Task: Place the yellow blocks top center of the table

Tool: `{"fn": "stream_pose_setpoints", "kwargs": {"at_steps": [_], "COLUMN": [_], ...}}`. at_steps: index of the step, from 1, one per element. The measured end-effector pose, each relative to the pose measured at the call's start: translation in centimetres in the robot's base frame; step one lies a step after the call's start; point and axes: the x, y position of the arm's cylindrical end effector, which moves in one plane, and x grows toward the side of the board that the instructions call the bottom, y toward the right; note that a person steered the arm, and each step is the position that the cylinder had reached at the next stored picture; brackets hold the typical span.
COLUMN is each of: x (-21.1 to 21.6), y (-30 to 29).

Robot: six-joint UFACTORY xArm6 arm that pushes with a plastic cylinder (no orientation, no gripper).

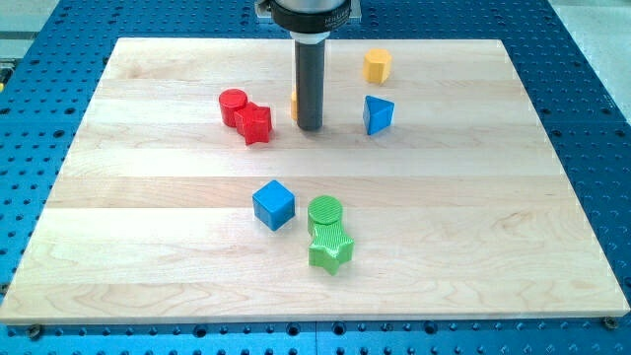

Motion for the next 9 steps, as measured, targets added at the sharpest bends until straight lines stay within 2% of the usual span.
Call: {"fn": "stream_pose_setpoints", "kwargs": {"at_steps": [2, 4, 5, 6, 7, 8, 9], "x": [-2.0, -10.2, -11.2, -9.8, -3.1, -1.7, -1.7], "y": [-1.0, -0.6, -0.6, 0.3, 6.2, 12.8, 15.6]}}
